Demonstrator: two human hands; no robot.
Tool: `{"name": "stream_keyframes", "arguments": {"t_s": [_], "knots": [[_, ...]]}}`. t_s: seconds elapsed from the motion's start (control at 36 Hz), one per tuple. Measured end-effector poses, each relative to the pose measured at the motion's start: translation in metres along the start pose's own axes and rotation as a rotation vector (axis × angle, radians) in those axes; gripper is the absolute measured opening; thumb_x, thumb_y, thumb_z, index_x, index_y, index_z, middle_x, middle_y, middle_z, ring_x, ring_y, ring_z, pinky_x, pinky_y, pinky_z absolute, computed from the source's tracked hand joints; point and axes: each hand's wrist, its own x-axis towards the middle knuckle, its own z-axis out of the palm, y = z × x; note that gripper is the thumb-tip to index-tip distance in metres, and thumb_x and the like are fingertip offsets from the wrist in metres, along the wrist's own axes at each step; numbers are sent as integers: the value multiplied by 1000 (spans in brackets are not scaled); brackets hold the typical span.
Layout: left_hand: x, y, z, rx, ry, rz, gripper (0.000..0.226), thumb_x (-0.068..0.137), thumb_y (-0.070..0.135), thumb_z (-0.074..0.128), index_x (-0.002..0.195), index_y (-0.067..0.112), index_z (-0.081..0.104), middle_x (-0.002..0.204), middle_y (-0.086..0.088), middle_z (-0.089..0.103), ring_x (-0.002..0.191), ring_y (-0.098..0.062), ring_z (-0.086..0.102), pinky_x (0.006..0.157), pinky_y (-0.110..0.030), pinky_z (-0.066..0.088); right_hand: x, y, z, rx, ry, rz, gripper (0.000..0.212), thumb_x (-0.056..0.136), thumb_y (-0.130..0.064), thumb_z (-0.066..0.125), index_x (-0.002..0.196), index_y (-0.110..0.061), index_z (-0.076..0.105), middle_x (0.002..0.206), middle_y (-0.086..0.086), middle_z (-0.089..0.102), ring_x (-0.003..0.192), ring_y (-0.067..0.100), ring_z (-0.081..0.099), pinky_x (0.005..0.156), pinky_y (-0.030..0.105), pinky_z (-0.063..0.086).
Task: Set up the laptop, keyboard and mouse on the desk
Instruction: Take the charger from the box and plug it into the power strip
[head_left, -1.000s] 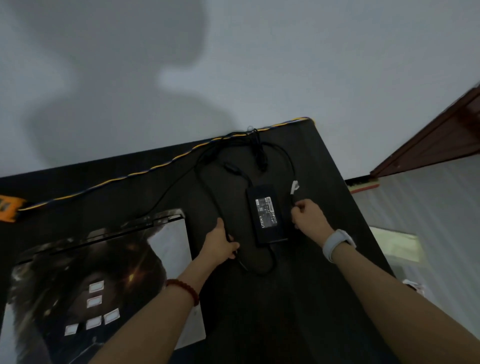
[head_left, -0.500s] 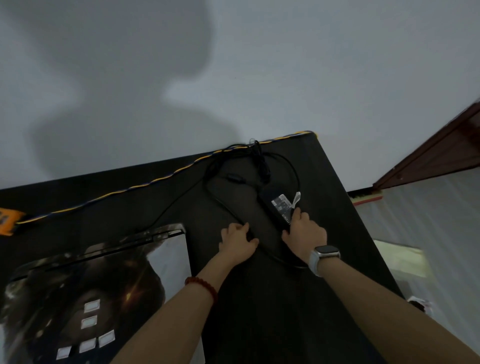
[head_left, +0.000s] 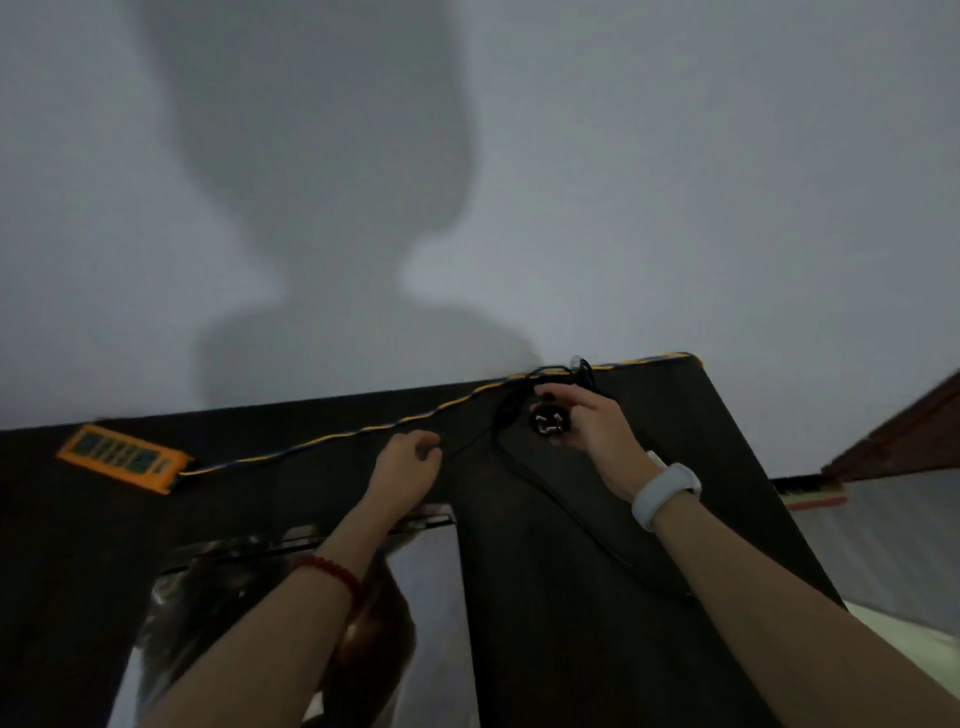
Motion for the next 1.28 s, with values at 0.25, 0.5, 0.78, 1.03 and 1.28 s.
{"name": "stream_keyframes", "arguments": {"t_s": [0.25,0.5,0.78,1.03,1.28], "knots": [[-12,-54,-161,-84,231,9,28,91,10,50,118,5,57,124,-15,58,110,-26,56,90,-28,40,-2,-102,151,-584,15,-699,32,85,0,53,117,-5,56,108,16,62,103,31,54,94,32,39],[-30,-183,-273,-89,340,-46,29,92,10,47,121,8,54,123,-14,58,98,-18,57,77,-19,39,-7,-166,340,-662,-77,-846,25,96,-12,40,110,3,56,107,23,56,97,37,53,83,44,44],[-15,-317,-287,98,214,-62,39,89,17,53,127,11,49,130,-13,50,117,-24,50,100,-32,40,28,-68,430,-1023,-364,-510,38,94,-34,45,122,-10,34,74,6,59,66,27,57,54,32,39],[59,-371,-261,537,-67,52,69,89,36,52,145,28,11,157,2,4,143,-27,-1,110,-56,17,78,-14,451,-1398,-401,-585,28,97,-31,36,118,-18,50,116,6,58,110,26,52,93,38,30],[123,-400,-254,535,-83,140,68,86,47,52,144,27,22,153,1,20,144,-20,6,112,-60,8,108,0,466,-1398,-519,-476,24,98,-26,35,109,-15,53,112,8,60,108,28,52,89,41,33]]}}
